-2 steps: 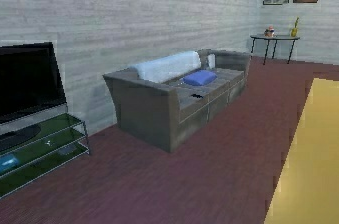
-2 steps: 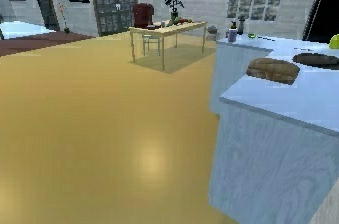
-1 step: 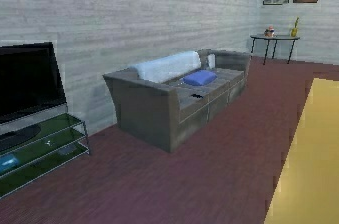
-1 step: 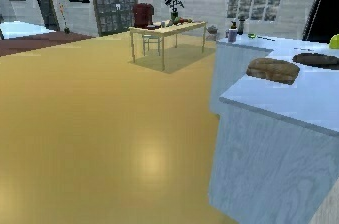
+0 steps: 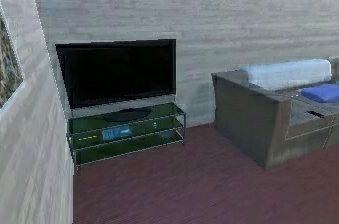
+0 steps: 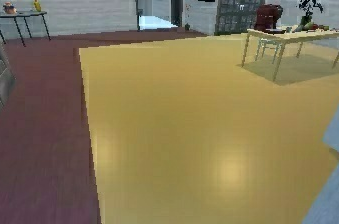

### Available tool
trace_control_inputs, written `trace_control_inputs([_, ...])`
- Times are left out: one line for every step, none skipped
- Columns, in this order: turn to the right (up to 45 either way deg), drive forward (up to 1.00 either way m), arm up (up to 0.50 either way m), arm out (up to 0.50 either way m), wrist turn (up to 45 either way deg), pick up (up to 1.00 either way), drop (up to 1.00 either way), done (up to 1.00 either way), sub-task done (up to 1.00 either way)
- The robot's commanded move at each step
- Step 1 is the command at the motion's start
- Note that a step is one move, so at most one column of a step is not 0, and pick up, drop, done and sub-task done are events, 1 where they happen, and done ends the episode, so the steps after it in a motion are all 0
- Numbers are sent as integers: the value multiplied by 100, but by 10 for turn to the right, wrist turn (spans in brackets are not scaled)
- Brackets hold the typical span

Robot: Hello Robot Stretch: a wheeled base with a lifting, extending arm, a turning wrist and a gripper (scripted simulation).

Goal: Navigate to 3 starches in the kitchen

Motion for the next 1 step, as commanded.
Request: trace_control_inputs([-450,0,0,0,0,0,0,0,0])
